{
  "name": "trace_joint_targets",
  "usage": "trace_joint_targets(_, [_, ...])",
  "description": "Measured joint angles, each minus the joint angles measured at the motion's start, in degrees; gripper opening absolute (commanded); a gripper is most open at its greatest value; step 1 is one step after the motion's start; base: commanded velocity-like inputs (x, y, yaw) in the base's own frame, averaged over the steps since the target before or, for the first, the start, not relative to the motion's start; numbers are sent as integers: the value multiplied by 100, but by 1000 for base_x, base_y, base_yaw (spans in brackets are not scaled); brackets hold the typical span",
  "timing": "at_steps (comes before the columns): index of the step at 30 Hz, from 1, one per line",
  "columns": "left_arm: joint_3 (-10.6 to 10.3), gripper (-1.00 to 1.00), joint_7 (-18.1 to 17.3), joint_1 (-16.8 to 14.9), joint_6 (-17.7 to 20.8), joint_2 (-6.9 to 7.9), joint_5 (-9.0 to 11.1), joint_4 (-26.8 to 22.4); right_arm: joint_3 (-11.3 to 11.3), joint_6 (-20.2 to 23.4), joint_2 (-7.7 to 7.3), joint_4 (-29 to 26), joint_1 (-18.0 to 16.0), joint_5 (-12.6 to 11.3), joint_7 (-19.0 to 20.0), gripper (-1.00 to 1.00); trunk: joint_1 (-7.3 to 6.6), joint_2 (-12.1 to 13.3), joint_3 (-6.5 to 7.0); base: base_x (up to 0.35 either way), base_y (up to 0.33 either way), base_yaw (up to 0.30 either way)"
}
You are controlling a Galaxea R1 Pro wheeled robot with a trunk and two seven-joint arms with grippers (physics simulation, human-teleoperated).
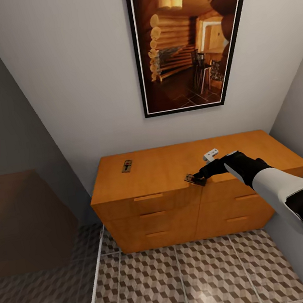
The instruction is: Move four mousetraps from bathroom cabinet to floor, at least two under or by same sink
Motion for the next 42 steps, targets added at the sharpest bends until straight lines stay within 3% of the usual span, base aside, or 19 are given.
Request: trace_joint_targets(42, [0, 100, 0, 0, 0, 0, 0, 0, -2, -1, 0, 0, 0, 7, 8, 100, 0, 0, -3, 0, 33, 0])
